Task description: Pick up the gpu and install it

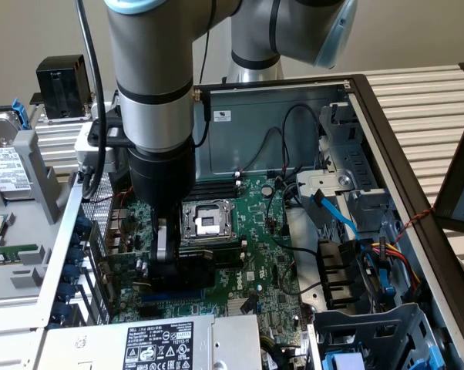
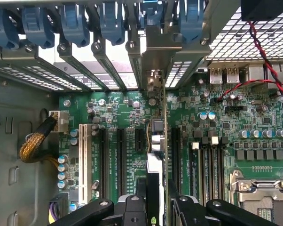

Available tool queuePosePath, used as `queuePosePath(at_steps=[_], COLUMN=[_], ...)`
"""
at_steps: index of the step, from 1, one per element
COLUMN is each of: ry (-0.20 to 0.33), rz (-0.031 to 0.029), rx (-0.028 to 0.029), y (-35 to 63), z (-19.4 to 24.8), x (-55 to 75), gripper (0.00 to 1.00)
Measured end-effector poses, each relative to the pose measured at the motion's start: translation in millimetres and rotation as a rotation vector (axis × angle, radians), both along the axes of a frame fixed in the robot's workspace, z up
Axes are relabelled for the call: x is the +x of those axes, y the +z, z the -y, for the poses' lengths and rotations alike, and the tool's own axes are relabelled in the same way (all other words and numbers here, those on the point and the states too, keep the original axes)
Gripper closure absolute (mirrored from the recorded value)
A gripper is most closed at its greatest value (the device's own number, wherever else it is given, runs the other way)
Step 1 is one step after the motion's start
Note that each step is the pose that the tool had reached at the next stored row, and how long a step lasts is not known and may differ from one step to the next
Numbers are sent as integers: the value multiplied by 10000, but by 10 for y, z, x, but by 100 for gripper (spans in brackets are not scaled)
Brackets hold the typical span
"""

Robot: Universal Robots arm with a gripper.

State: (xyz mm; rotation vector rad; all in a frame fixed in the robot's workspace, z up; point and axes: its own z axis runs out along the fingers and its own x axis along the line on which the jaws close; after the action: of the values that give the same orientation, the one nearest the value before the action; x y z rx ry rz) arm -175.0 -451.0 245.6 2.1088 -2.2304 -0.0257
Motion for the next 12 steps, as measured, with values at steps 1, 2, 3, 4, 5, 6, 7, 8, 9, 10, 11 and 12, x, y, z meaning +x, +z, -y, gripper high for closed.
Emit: queuePosePath(at_steps=[1,2,3,4,5,6,7,8,9,10,11,12], ry=[4,6,9,10,10,11,14,16,16,16,16,18], rz=[0,0,-1,0,2,3,4,4,5,5,4,4], rx=[0,-1,-1,-1,-2,-3,-3,-3,-3,-4,-5,-5], y=[0,0,0,0,0,0,0,0,0,0,-1,-2], z=[-1,-1,-1,-1,-3,-4,-4,-4,-4,-4,-4,-4], x=[-1,-1,-2,-3,-6,-9,-10,-12,-14,-15,-17,-17], gripper=[73,73,73,73,73,73,73,73,73,73,73,73])
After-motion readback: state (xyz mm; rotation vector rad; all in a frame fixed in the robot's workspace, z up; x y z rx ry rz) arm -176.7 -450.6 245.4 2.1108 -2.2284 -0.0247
